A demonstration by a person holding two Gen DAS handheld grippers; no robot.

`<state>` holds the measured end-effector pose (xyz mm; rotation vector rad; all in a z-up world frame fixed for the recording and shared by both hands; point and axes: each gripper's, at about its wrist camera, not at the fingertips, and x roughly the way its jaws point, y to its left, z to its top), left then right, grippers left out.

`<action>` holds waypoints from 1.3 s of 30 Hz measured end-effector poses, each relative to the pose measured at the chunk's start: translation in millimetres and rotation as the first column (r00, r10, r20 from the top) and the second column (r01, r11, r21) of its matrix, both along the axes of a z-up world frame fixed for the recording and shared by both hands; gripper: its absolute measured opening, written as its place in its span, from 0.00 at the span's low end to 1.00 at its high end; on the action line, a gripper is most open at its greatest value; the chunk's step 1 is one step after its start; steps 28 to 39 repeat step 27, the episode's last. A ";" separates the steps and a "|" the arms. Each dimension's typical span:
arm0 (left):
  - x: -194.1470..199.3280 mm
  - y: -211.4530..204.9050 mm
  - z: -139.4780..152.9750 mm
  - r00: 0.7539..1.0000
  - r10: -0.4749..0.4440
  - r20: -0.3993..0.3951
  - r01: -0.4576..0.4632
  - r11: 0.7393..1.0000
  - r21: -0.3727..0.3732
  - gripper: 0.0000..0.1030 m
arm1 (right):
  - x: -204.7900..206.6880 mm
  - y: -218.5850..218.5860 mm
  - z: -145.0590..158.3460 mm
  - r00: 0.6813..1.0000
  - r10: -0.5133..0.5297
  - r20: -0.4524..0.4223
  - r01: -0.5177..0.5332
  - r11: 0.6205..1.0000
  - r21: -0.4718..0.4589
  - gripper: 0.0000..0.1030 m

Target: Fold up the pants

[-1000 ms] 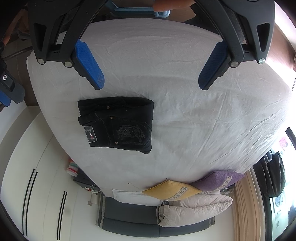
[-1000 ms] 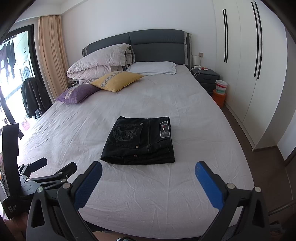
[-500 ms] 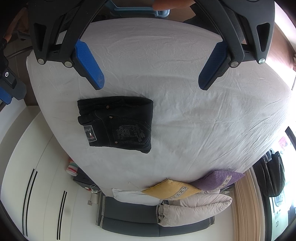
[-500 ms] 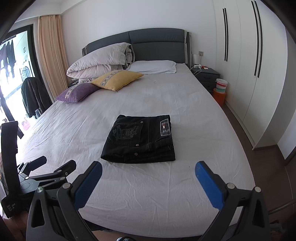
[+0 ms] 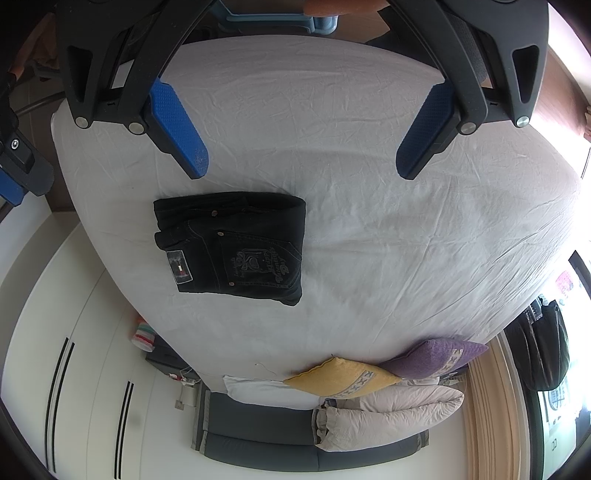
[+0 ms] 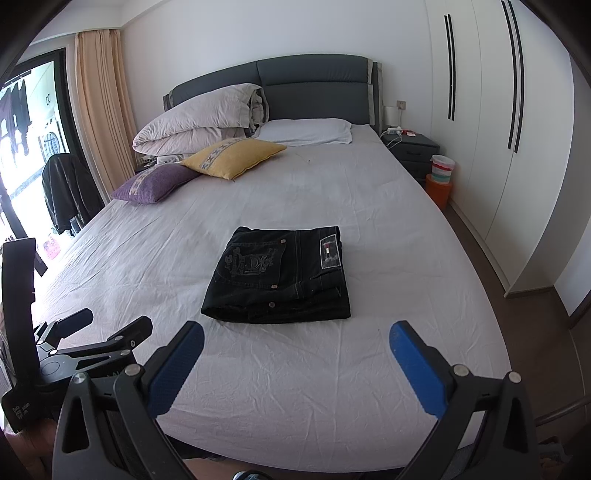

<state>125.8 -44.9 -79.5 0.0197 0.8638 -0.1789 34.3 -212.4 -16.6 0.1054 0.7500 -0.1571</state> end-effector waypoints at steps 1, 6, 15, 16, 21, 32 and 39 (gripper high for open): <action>-0.2 -0.6 0.0 1.000 0.001 0.000 -0.001 1.000 -0.001 1.00 | -1.0 0.4 -0.8 1.000 0.001 -0.001 -0.001 1.000 0.000 1.00; 0.1 -0.9 -0.3 1.000 0.000 0.000 0.000 1.000 0.000 1.00 | -0.8 0.4 -0.2 1.000 0.000 0.000 0.000 1.000 0.001 1.00; 1.4 1.5 -1.0 1.000 -0.001 -0.008 0.001 1.000 -0.004 1.00 | -0.6 0.3 0.0 1.000 -0.001 -0.003 0.001 1.000 0.002 1.00; 1.4 1.5 -1.0 1.000 0.000 -0.007 0.000 1.000 -0.005 1.00 | -2.3 1.0 -0.7 1.000 -0.001 -0.003 0.001 1.000 0.003 1.00; 1.8 2.6 -1.6 1.000 -0.001 -0.006 0.001 1.000 -0.002 1.00 | -4.1 1.8 -2.2 1.000 0.000 -0.004 0.000 1.000 0.002 1.00; 1.3 3.6 -2.4 1.000 -0.004 -0.003 0.004 1.000 0.001 1.00 | -6.2 3.1 -3.0 1.000 -0.001 -0.004 0.001 1.000 0.003 1.00; 1.3 3.6 -2.4 1.000 -0.004 -0.003 0.004 1.000 0.001 1.00 | -6.2 3.1 -3.0 1.000 -0.001 -0.004 0.001 1.000 0.003 1.00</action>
